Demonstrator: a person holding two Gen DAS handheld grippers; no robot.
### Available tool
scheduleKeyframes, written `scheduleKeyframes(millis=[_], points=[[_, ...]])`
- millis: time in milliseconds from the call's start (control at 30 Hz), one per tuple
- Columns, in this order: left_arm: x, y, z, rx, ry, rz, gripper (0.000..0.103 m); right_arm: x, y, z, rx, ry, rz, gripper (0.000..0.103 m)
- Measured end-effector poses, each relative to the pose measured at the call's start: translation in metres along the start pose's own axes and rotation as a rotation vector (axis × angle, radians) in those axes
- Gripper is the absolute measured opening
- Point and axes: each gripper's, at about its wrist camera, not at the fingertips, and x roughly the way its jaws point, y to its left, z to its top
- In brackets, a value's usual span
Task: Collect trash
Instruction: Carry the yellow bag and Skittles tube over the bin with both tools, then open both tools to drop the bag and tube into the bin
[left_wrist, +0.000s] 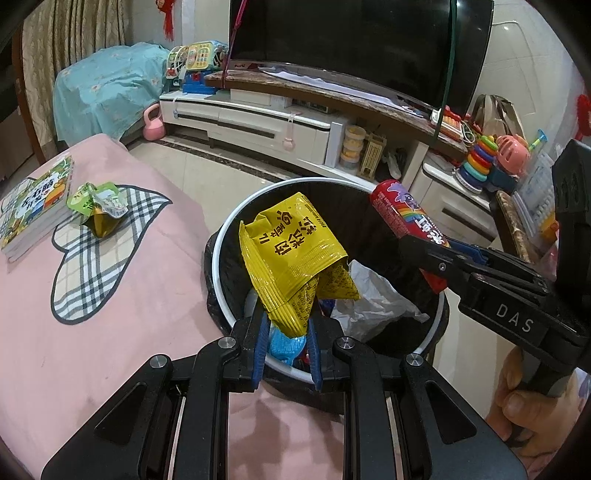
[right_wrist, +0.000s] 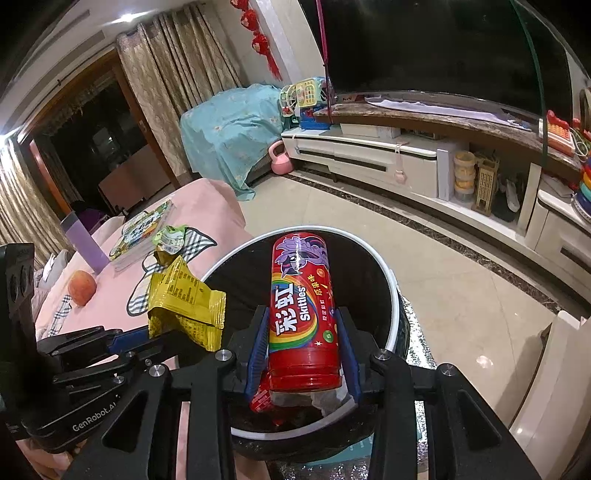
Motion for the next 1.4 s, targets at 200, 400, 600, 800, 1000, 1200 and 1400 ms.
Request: scheduleKeyframes(millis=[200,400,600,800,1000,1200,1400], points=[[0.007,0.000,0.003,-0.004,0.015,0.000,0.017,0.004,-0.005,0.002,0.007,0.012,-0.002,0.036],[0.011,0.001,0.005,-0.006,0.024,0.004,0.017,0.006,-0.003,0.004,-0.001,0.021,-0.004,0.036],[0.018,0.001,0.008,0.001,0.038,0.011,0.017,0.009,-0.001,0.005,-0.004,0.035,-0.005,0.036],[0.020,0.001,0.010,-0.002,0.043,0.008,0.017,0.014,-0.001,0.005,-0.008,0.051,-0.012,0.036],[0.023,0.001,0.010,0.001,0.051,0.016,0.018,0.016,-0.002,0.007,-0.005,0.058,-0.012,0.036],[0.022,0.001,0.010,-0.002,0.051,0.017,0.018,0.017,-0.003,0.007,-0.002,0.057,-0.005,0.036],[0.024,-0.001,0.009,0.008,0.067,0.016,0.028,0.018,-0.005,0.006,0.009,0.065,-0.005,0.038]])
